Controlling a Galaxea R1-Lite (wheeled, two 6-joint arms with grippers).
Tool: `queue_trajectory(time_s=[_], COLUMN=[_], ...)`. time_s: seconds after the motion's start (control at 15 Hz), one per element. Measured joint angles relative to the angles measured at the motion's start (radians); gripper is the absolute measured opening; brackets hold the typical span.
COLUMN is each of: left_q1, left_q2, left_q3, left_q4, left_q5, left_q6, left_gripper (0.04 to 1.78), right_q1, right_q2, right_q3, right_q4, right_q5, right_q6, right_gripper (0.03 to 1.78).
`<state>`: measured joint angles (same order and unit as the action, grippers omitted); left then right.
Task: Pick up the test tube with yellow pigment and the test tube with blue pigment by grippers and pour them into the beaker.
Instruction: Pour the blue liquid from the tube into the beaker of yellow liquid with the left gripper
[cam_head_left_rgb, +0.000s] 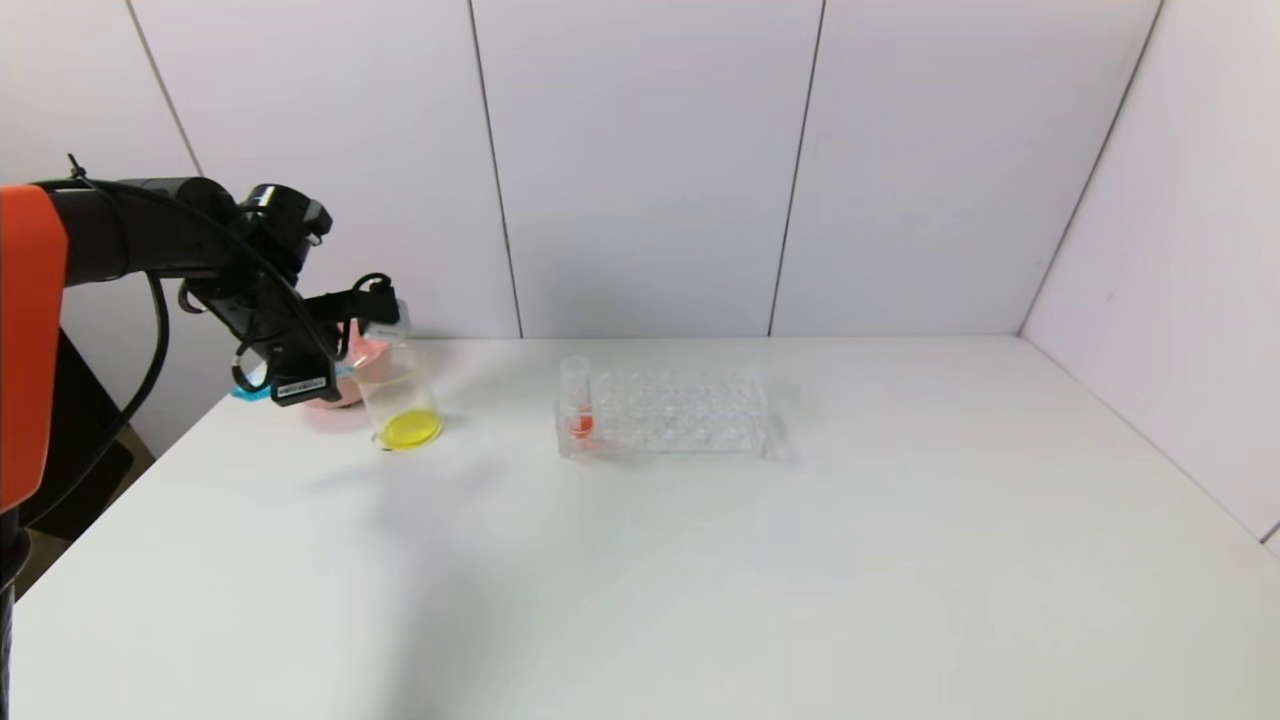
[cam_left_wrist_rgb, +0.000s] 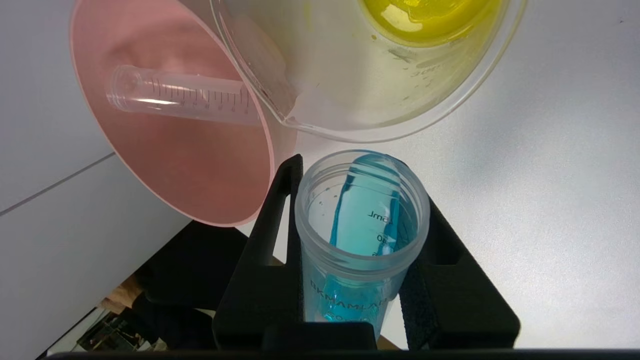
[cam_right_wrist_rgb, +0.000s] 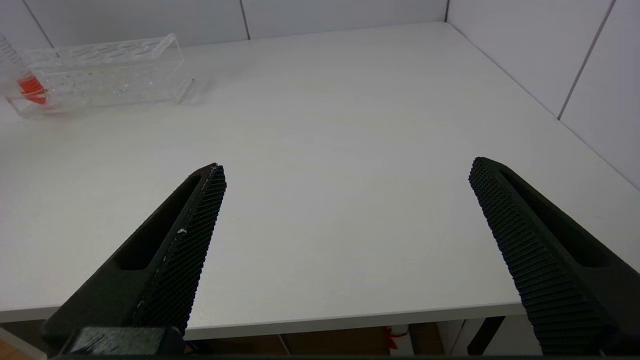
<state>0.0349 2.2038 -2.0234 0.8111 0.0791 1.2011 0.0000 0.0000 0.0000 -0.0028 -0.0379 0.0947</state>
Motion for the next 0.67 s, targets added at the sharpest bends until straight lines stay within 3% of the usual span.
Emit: queue_trajectory(time_s=[0.67], left_q1=[-0.023], left_q2=[0.005], left_q3=[0.000], left_q4=[-0.018], left_q5=[0.067], left_q6=[-0.002], left_gripper=[0.53], right_q1=[0.000], right_q2=[0.000], right_q3=[0.000], right_q4=[0.000], right_q5=[0.000], right_q6=[0.000], right_gripper=[1.77])
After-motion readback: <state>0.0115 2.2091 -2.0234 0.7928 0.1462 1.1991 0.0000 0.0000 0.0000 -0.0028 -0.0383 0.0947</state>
